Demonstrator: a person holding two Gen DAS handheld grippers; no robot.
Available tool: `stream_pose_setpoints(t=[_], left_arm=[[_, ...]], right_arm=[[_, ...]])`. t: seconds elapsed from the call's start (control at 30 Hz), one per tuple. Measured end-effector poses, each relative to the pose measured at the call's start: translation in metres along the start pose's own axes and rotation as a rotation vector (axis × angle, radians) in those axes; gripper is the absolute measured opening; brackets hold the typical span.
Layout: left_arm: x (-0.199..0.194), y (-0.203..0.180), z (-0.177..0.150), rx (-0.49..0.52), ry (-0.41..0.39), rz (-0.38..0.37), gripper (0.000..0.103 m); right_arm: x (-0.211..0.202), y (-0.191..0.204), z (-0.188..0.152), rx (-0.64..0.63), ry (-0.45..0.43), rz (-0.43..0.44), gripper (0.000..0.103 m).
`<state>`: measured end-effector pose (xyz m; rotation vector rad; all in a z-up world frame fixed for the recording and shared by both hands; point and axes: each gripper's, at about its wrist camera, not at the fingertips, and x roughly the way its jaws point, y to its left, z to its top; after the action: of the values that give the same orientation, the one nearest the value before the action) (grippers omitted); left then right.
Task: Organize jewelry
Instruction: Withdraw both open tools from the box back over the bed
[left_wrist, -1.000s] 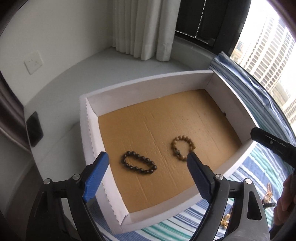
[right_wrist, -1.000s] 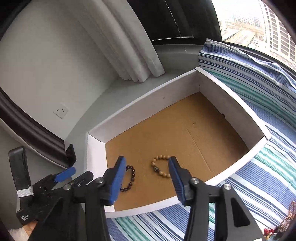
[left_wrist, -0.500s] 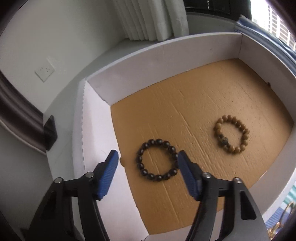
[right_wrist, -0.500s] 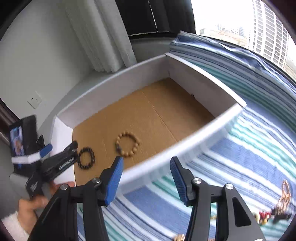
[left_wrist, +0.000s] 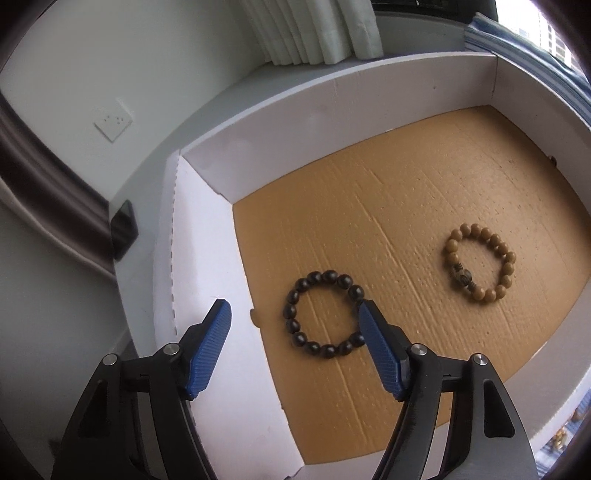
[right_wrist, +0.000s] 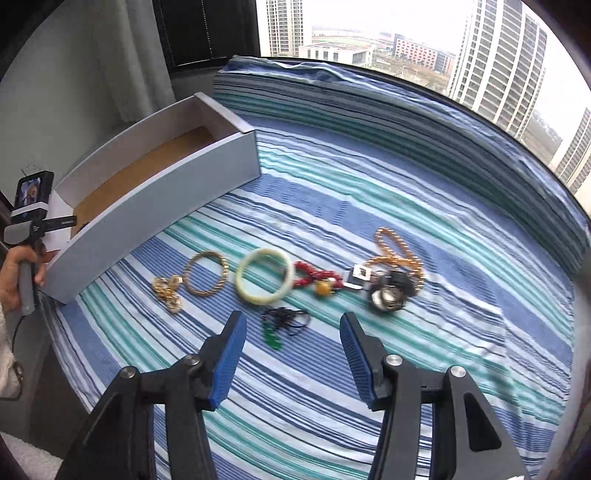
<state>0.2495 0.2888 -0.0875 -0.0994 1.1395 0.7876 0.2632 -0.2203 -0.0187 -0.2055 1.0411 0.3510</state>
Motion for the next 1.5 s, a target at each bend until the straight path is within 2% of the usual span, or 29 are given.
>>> stream_pose_setpoints(t=[0.13, 0.23, 0.37, 0.5, 0.67, 0.77, 0.9, 0.97, 1.1, 1.17, 1.23, 1.37, 1.5], left_arm=[[0.013, 0.005, 0.009, -0.010, 0.068, -0.052, 0.076], [0.017, 0.003, 0.012, 0.007, 0.084, -0.075, 0.076], [0.011, -0.003, 0.008, 0.029, 0.051, -0.086, 0.076], [0.004, -0.003, 0.000, 0.011, 0.011, -0.070, 0.076], [0.009, -0.001, 0.000, 0.001, 0.046, -0.093, 0.076], [0.014, 0.002, 0.000, 0.005, 0.067, -0.111, 0.076], [0.016, 0.006, 0.000, -0.004, 0.076, -0.160, 0.076], [0.008, 0.012, 0.000, -0.022, 0.028, -0.190, 0.076], [-0.027, 0.028, -0.006, -0.055, -0.060, -0.124, 0.078], [-0.052, 0.038, -0.017, -0.094, -0.092, -0.104, 0.087], [-0.076, 0.047, -0.033, -0.139, -0.113, -0.095, 0.090], [-0.115, 0.049, -0.067, -0.133, -0.058, -0.131, 0.091], [-0.144, 0.041, -0.097, -0.146, -0.003, -0.232, 0.092]], right_arm=[[-0.006, -0.005, -0.005, 0.114, 0.024, -0.062, 0.054], [0.010, 0.011, -0.007, 0.188, 0.057, -0.042, 0.054], [0.039, 0.050, 0.004, 0.151, 0.077, 0.015, 0.054], [0.039, 0.077, 0.015, 0.097, 0.027, 0.034, 0.054], [0.040, 0.098, 0.014, 0.097, 0.006, 0.057, 0.054], [0.044, 0.112, 0.001, 0.093, 0.051, 0.059, 0.054], [0.040, 0.110, -0.011, 0.109, 0.084, 0.005, 0.054], [0.028, 0.100, -0.009, 0.117, 0.056, -0.024, 0.054], [0.014, 0.084, 0.002, 0.041, -0.008, -0.010, 0.054], [0.018, 0.081, 0.004, -0.037, -0.040, 0.023, 0.057], [0.029, 0.080, 0.004, -0.120, -0.037, 0.041, 0.057], [0.034, 0.068, 0.008, -0.097, -0.024, 0.090, 0.057], [0.023, 0.064, 0.012, -0.105, -0.054, 0.097, 0.057]])
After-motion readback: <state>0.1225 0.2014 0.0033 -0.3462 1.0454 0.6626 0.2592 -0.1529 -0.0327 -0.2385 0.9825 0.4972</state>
